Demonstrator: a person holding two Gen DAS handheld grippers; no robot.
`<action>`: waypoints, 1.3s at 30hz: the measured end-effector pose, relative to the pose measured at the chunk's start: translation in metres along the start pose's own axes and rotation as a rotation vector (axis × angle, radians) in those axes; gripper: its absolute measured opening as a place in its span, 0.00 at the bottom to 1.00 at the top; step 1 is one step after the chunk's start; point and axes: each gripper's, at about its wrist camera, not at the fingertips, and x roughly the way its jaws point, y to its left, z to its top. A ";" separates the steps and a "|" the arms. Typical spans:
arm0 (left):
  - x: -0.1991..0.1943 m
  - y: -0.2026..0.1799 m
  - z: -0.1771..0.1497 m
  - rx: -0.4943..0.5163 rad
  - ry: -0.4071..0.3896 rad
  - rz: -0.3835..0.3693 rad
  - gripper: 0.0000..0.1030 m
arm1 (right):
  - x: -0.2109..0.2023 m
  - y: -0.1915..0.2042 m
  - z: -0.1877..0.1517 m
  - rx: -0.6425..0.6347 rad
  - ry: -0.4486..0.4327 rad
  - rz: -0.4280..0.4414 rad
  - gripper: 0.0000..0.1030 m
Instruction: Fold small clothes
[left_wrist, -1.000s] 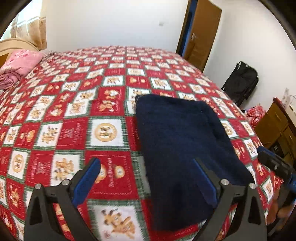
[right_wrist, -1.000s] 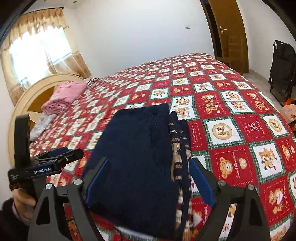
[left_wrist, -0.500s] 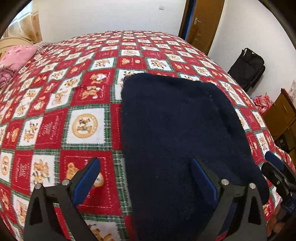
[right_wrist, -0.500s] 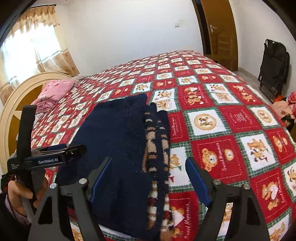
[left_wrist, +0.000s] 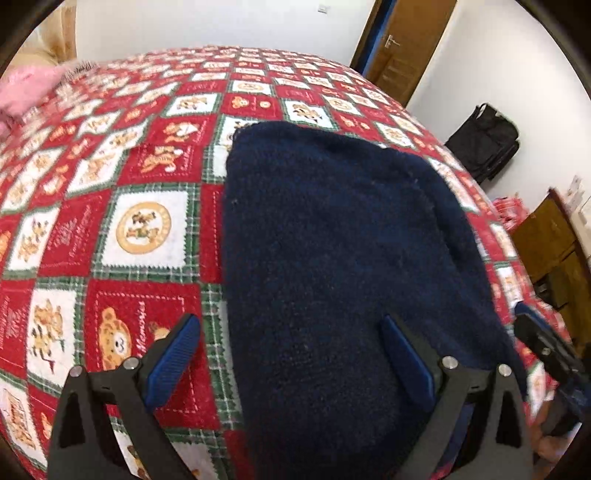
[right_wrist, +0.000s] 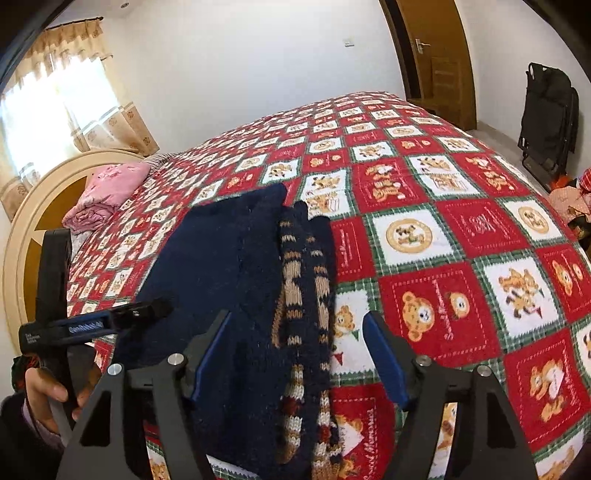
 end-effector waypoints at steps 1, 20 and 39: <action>-0.002 0.002 0.001 -0.014 0.000 -0.019 0.97 | -0.001 0.000 0.004 -0.007 -0.006 0.001 0.70; 0.012 0.005 0.011 -0.102 0.023 -0.034 0.92 | 0.089 0.036 0.072 -0.122 0.081 0.003 0.49; 0.022 -0.025 0.011 0.062 0.014 0.106 1.00 | 0.087 -0.009 0.038 0.123 0.058 0.052 0.23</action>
